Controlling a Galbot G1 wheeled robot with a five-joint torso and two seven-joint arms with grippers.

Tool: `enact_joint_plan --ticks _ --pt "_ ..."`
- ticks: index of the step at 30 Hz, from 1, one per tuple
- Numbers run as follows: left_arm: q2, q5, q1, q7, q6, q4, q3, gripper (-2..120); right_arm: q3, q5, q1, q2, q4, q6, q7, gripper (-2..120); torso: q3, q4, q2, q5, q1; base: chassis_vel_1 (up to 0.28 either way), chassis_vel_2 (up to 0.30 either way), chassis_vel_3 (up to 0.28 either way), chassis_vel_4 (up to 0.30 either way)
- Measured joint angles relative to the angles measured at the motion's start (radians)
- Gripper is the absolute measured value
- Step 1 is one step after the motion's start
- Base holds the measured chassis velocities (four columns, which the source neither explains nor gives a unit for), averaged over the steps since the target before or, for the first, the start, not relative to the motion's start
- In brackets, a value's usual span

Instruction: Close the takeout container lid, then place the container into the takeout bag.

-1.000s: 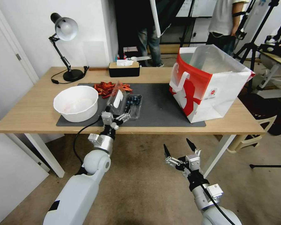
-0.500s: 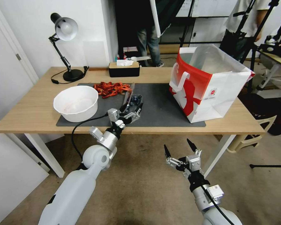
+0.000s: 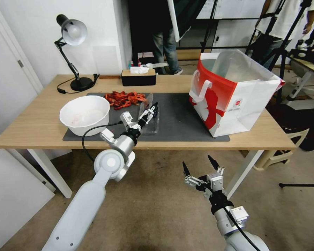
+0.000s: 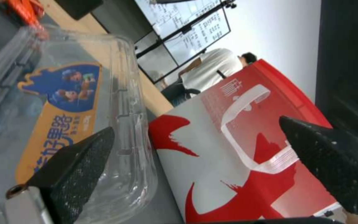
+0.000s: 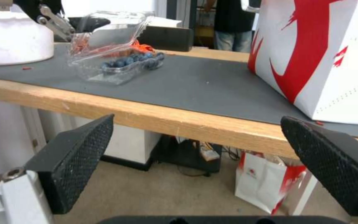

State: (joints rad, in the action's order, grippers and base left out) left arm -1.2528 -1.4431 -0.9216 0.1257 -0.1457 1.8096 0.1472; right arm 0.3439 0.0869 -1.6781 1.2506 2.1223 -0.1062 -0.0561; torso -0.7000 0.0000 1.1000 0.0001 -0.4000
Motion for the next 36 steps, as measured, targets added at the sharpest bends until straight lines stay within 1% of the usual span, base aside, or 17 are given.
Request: enact_joint_plan --ticks 3,6,8,10,14,16,18,21,22,25,26,28,29,30,33,34,36 --pt "-0.005 0.0 0.0 0.003 -0.003 -0.005 -0.008 93 0.0 0.0 0.0 0.0 -0.001 0.0 0.0 100 0.0 0.0 0.0 0.0 0.0 0.0 0.0 0.0 0.0" --pt "-0.016 0.001 0.002 0.021 -0.004 -0.021 -0.018 80 -0.001 0.0 0.004 0.002 -0.002 0.0 0.0 100 0.0 0.0 0.0 -0.0001 0.0 0.0 0.0 0.0 0.0" --pt "-0.018 0.002 0.003 0.027 -0.004 -0.025 -0.019 76 -0.002 0.0 0.006 0.002 -0.002 0.0 0.0 100 0.0 0.0 0.0 0.0 0.0 0.0 0.0 0.0 0.0" --pt "-0.02 0.008 0.003 0.045 -0.004 -0.028 -0.021 65 -0.004 0.004 0.014 0.003 -0.002 0.002 0.0 100 0.0 0.0 0.0 0.0 0.0 0.0 0.0 0.0 0.0" --pt "-0.018 0.016 0.003 0.054 -0.009 -0.031 -0.021 56 -0.008 0.014 0.022 0.003 -0.002 0.008 0.0 100 0.0 0.0 0.0 -0.0001 0.0 0.0 0.0 0.0 0.0" --pt "-0.014 0.037 0.001 0.062 -0.019 -0.036 -0.023 45 -0.011 0.03 0.035 0.003 0.0 0.017 0.0 100 0.0 0.0 0.0 -0.0001 0.0 0.0 0.0 0.0 0.0" --pt "-0.013 0.043 -0.001 0.065 -0.023 -0.037 -0.025 42 -0.012 0.035 0.039 0.003 0.0 0.019 0.0 100 0.0 0.0 0.0 0.0 0.0 0.0 0.0 0.0 0.0" --pt "-0.01 0.068 -0.008 0.078 -0.043 -0.038 -0.032 26 -0.013 0.081 0.067 0.002 0.01 0.045 0.0 100 0.0 0.0 0.0 -0.0001 0.0 0.0 0.0 0.0 0.0" --pt "-0.01 0.068 -0.008 0.078 -0.043 -0.038 -0.032 26 -0.013 0.081 0.067 0.002 0.01 0.045 0.0 100 0.0 0.0 0.0 -0.0001 0.0 0.0 0.0 0.0 0.0" --pt "-0.008 0.082 -0.011 0.092 -0.055 -0.045 -0.034 13 -0.011 0.166 0.103 -0.003 0.03 0.081 0.002 100 0.0 0.0 0.0 0.0 0.0 0.0 0.0 0.0 0.0" --pt "-0.008 0.082 -0.011 0.092 -0.055 -0.045 -0.034 13 -0.011 0.166 0.103 -0.003 0.03 0.081 0.002 100 0.0 0.0 0.0 0.0 0.0 0.0 0.0 0.0 0.0" --pt "-0.006 0.091 -0.013 0.101 -0.061 -0.051 -0.036 1 -0.007 0.259 0.137 -0.011 0.048 0.119 0.002 100 0.0 0.0 0.0 -0.0001 0.0 0.0 0.0 0.0 0.0" --pt "-0.004 0.096 -0.014 0.102 -0.063 -0.052 -0.036 0 -0.004 0.312 0.157 -0.018 0.055 0.136 0.002 100 0.0 0.0 0.0 -0.0001 0.0 0.0 0.0 0.0 0.0" --pt "-0.004 0.096 -0.014 0.102 -0.063 -0.052 -0.036 0 -0.004 0.312 0.157 -0.018 0.055 0.136 0.002 100 0.0 0.0 0.0 -0.0001 0.0 0.0 0.0 0.0 0.0" --pt "0.0 0.109 -0.017 0.1 -0.064 -0.058 -0.035 0 -0.001 0.469 0.214 -0.036 0.058 0.175 -0.001 100 0.0 0.0 0.0 -0.0001 0.0 0.0 0.0 0.0 0.0" --pt "0.0 0.109 -0.017 0.1 -0.064 -0.058 -0.035 0 -0.001 0.469 0.214 -0.036 0.058 0.175 -0.001 100 0.0 0.0 0.0 -0.0001 0.0 0.0 0.0 0.0 0.0" --pt "0.002 0.114 -0.021 0.096 -0.063 -0.059 -0.031 0 -0.003 0.587 0.263 -0.044 0.041 0.202 -0.01 100 0.0 0.0 0.0 -0.0001 0.0 0.0 0.0 0.0 0.0"
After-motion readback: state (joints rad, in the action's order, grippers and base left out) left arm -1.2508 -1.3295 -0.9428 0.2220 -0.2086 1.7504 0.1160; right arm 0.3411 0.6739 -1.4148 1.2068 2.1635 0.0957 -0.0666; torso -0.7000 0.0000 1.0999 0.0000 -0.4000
